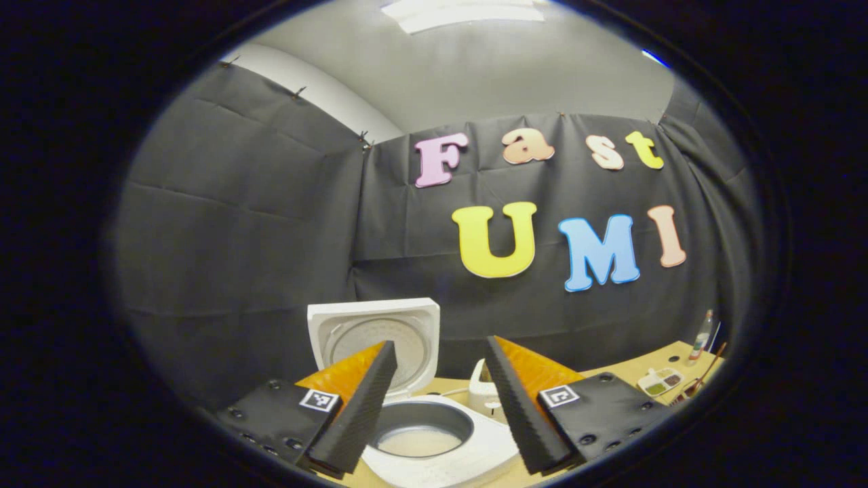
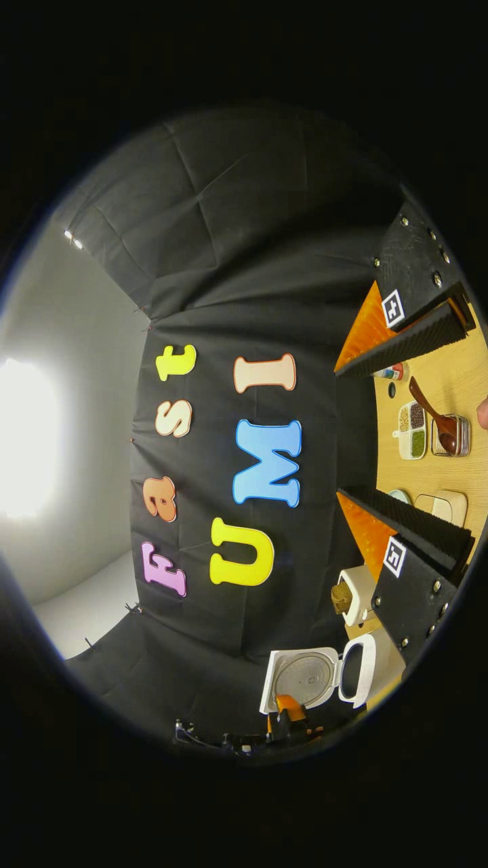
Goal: Close the left gripper, press the button to open the rice cooker; take a wooden spoon from the chopstick holder with the right hand, scoop a spoonful of rice and pour it into the rice cooker, then put the wooden spoon back into the chopstick holder.
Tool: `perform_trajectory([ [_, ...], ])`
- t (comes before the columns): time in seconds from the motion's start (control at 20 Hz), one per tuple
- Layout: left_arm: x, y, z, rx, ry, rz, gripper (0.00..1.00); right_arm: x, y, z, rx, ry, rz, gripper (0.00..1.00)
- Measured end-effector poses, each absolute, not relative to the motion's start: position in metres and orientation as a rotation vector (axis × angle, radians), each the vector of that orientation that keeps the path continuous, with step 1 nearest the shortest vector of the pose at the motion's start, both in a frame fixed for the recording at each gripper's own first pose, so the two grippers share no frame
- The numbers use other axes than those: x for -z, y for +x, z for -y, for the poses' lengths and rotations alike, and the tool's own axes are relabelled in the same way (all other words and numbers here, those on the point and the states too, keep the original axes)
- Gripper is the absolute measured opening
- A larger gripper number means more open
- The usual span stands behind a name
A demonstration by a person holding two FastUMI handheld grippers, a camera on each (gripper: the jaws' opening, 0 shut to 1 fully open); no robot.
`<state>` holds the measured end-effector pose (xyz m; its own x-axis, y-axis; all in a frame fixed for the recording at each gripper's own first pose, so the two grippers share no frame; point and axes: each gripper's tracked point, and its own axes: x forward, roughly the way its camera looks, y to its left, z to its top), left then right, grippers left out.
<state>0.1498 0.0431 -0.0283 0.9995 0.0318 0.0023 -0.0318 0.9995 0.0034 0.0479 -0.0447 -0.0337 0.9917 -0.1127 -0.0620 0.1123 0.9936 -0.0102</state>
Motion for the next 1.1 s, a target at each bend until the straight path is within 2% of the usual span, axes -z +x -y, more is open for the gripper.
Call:
perform_trajectory([
  [0.05,0.020,0.142,-0.041,-0.038,0.009,0.021,0.90,0.035,0.053,0.048,0.111,-0.004,-0.060,0.96],
  [0.25,-0.003,0.111,-0.022,-0.027,0.014,0.059,0.91,0.043,0.072,0.063,0.112,-0.006,-0.055,0.96],
  [0.3,-0.005,0.103,-0.020,-0.025,0.012,0.058,0.98,0.046,0.077,0.067,0.115,-0.003,-0.057,0.96],
  [0.6,-0.008,0.067,-0.009,-0.025,0.019,0.033,0.98,0.083,0.108,0.094,0.127,0.027,-0.116,0.96],
  [0.65,-0.008,0.064,-0.009,-0.026,0.013,0.028,0.94,0.093,0.113,0.098,0.125,0.031,-0.138,0.96],
  [0.7,-0.007,0.059,-0.007,-0.026,0.009,0.018,0.97,0.104,0.117,0.103,0.129,0.039,-0.159,0.96],
  [1.1,-0.011,0.037,-0.021,-0.077,0.070,-0.007,0.98,0.199,0.144,0.120,0.145,0.107,-0.346,0.96],
])
